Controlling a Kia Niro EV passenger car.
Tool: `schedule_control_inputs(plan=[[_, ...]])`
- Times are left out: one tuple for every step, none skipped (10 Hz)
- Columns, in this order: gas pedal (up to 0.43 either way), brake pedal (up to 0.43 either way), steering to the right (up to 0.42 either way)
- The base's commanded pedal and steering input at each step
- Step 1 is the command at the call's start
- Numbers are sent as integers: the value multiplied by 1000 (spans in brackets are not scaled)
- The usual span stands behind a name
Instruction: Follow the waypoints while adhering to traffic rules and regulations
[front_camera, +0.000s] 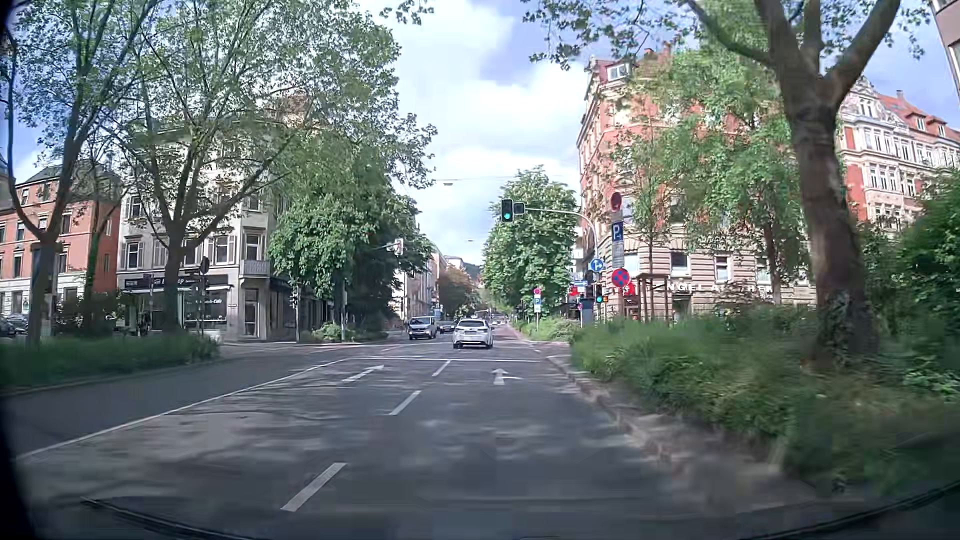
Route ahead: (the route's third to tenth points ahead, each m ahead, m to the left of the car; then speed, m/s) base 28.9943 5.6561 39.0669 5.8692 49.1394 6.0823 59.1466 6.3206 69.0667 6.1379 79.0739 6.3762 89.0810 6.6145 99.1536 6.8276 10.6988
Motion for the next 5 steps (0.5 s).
schedule_control_inputs(plan=[[110, 0, -4], [110, 0, -4], [110, 0, -4], [110, 0, -4], [110, 0, -4]])
